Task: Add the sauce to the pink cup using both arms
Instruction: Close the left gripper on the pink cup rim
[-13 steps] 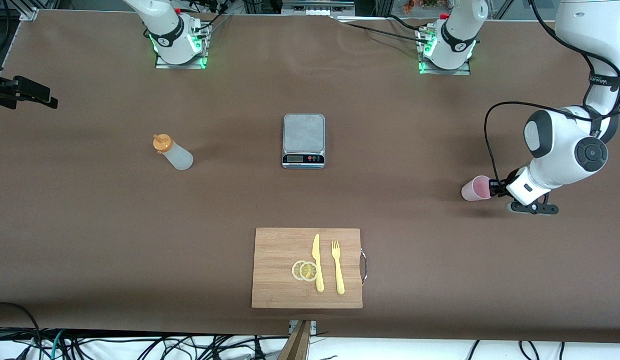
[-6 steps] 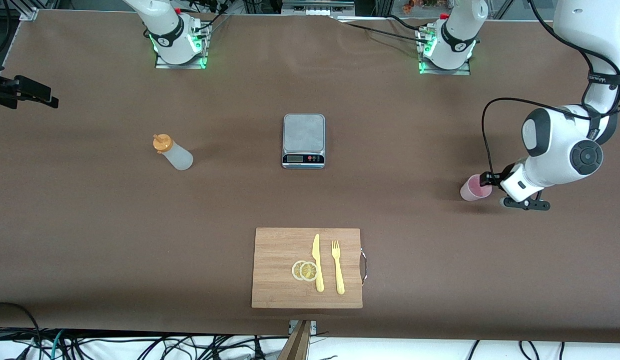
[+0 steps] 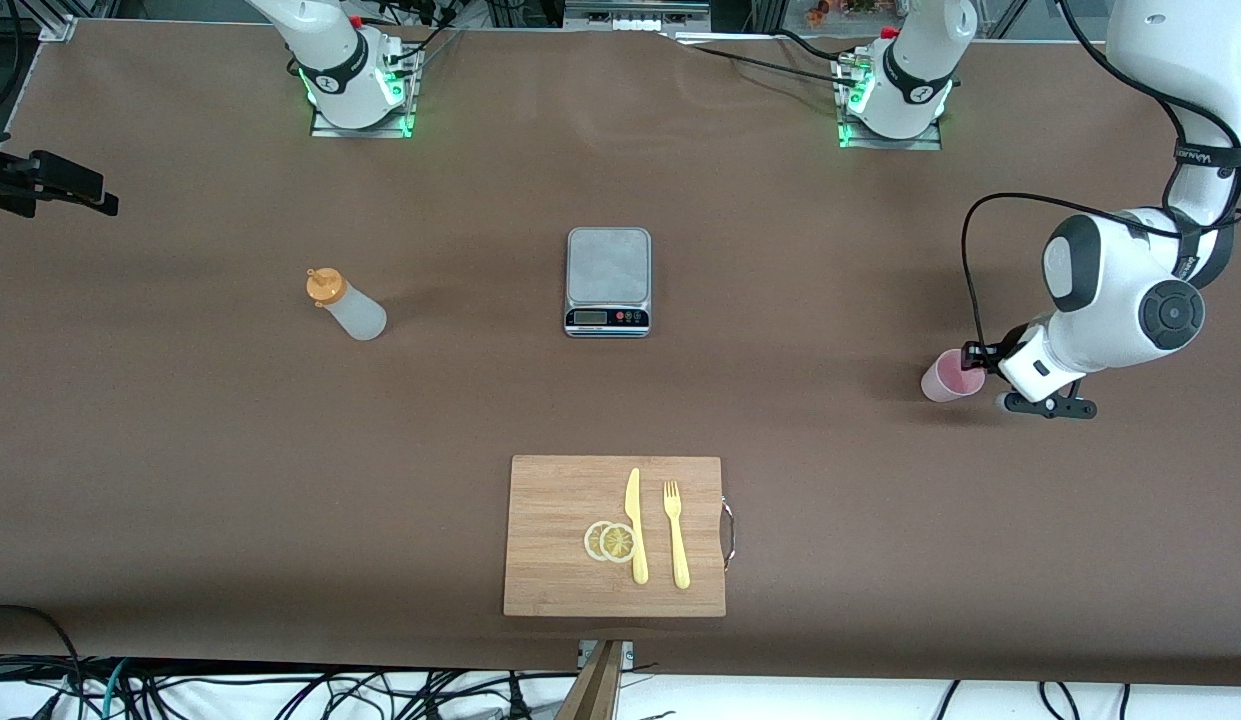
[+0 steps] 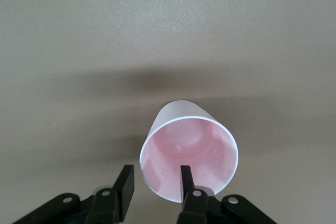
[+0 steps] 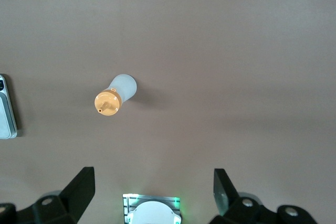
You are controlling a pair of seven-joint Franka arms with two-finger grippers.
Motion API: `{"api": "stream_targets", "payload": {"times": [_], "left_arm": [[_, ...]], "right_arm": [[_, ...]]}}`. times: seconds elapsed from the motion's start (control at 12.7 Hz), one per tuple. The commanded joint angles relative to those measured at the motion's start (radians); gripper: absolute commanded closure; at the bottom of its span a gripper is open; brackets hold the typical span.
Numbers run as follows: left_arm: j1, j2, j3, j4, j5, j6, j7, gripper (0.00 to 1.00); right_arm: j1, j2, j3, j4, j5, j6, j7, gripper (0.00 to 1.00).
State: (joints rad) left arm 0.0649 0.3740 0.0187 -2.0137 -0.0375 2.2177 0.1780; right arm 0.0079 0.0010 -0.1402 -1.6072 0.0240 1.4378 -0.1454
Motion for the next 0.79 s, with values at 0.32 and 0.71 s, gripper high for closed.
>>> {"api": "stream_targets", "payload": {"times": [0.32, 0.71], "left_arm": [[-0.01, -0.007, 0.012, -0.019, -0.022, 0.016, 0.003, 0.64], [-0.01, -0.006, 0.013, -0.019, -0.022, 0.014, 0.003, 0.96]], "right_arm": [[-0.003, 0.004, 0.004, 0.021, -0.007, -0.02, -0.016, 0.0], [-0.003, 0.004, 0.005, 0.021, -0.007, -0.02, -0.025, 0.0]]}}
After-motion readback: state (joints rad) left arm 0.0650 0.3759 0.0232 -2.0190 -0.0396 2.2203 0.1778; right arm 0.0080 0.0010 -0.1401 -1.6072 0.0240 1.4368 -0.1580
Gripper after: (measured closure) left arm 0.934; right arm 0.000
